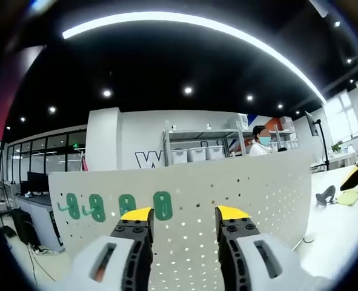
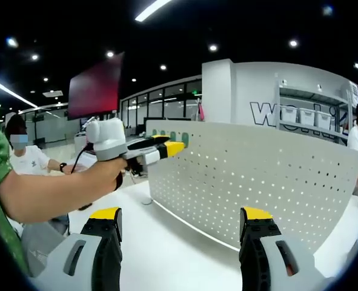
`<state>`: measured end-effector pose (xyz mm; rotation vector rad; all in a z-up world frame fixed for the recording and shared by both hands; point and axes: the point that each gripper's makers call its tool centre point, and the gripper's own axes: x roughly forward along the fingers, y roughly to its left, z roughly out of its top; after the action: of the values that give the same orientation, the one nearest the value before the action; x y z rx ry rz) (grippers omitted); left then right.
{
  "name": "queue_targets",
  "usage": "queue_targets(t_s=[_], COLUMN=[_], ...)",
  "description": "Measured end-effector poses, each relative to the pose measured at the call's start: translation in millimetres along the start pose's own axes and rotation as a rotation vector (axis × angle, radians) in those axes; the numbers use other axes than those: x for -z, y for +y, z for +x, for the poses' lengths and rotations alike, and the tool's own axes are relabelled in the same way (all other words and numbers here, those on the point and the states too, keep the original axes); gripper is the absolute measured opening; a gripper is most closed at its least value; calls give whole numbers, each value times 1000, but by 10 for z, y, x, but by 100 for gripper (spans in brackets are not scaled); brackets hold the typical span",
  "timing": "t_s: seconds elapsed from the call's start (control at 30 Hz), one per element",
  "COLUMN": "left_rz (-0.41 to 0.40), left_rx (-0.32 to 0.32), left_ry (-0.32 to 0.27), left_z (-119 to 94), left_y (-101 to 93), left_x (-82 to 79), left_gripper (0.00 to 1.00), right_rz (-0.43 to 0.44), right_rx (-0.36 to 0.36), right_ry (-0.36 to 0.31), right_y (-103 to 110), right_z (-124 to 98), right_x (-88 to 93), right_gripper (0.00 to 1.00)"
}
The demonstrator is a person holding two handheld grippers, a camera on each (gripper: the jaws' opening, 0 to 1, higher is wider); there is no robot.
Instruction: Insert the hook assembly into the mounting plate slot until the hook locks in place.
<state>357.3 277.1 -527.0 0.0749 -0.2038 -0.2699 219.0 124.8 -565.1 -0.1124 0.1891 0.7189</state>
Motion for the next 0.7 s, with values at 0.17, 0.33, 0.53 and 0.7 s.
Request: queue_targets(t_s=[0.17, 0.33, 0.53, 0.7], left_rz=[-17, -27, -51, -56], left_rx=[18, 37, 34, 13], left_ry=[32, 66, 89, 99], left_z=[-221, -488, -832, -1140], left_y=[-45, -102, -63, 60], left_x=[25, 46, -1, -96], left_gripper=[46, 47, 51, 54], right_rz=[7, 5, 0, 1], right_rx=[-8, -11, -18, -23], right_ry=[-2, -4, -5, -17], right_y=[77, 131, 231, 307], right_z=[-9, -22, -40, -39], right_x=[9, 4, 2, -27], right_gripper=[81, 81, 81, 81])
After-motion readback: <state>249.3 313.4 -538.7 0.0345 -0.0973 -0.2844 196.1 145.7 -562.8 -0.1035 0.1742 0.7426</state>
